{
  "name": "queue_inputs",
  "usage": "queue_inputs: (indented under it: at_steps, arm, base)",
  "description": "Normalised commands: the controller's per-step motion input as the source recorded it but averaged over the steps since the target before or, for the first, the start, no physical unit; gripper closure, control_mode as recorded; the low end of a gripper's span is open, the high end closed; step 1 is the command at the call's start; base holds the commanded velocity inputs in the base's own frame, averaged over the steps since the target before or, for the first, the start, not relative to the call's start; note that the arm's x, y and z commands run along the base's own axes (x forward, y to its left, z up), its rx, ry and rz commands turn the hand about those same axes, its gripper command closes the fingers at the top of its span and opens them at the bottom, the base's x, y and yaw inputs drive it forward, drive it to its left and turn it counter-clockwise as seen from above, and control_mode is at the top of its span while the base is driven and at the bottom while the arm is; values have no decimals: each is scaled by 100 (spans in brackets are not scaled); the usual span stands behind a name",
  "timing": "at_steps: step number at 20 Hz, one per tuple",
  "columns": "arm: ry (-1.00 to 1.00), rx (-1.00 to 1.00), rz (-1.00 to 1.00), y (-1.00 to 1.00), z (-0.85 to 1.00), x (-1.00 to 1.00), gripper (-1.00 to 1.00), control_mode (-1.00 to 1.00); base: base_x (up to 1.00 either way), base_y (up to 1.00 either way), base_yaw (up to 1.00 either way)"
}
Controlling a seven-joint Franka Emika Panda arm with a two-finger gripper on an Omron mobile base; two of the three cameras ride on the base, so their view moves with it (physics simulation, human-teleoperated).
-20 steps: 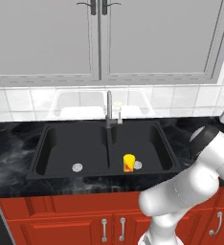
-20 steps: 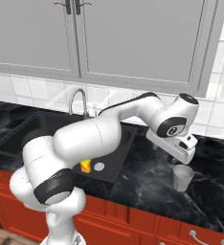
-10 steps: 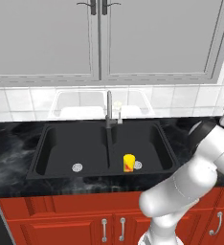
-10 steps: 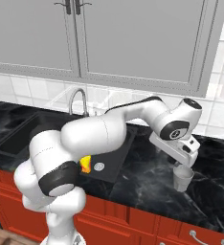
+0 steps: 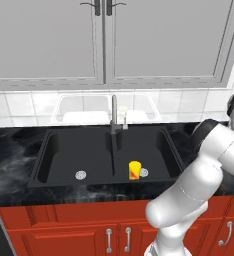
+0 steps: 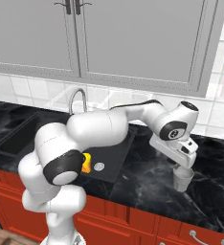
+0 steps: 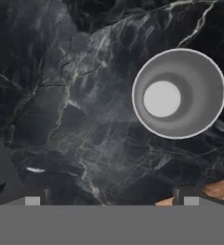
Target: Place the glass cup in the left basin and the cup in the right basin of the sink.
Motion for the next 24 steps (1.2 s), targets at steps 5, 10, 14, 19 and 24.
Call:
queue_inputs:
  at_steps: [5,10,14,19,24]
  arm:
    - [7,0,1,-9,-17,19,-100,-100]
    - [4,0,3,-17,-17,8,-100,-100]
    - [0,2,7,-25,-12,5,-100,-100]
    - [0,3,9,-27,-11,4,-100,-100]
    - [0,5,10,-17,-6,7,-100,-100]
  base:
    - [0,0,0]
    - [0,0,0]
    - [0,0,0]
    - [0,0,0]
    - [0,0,0]
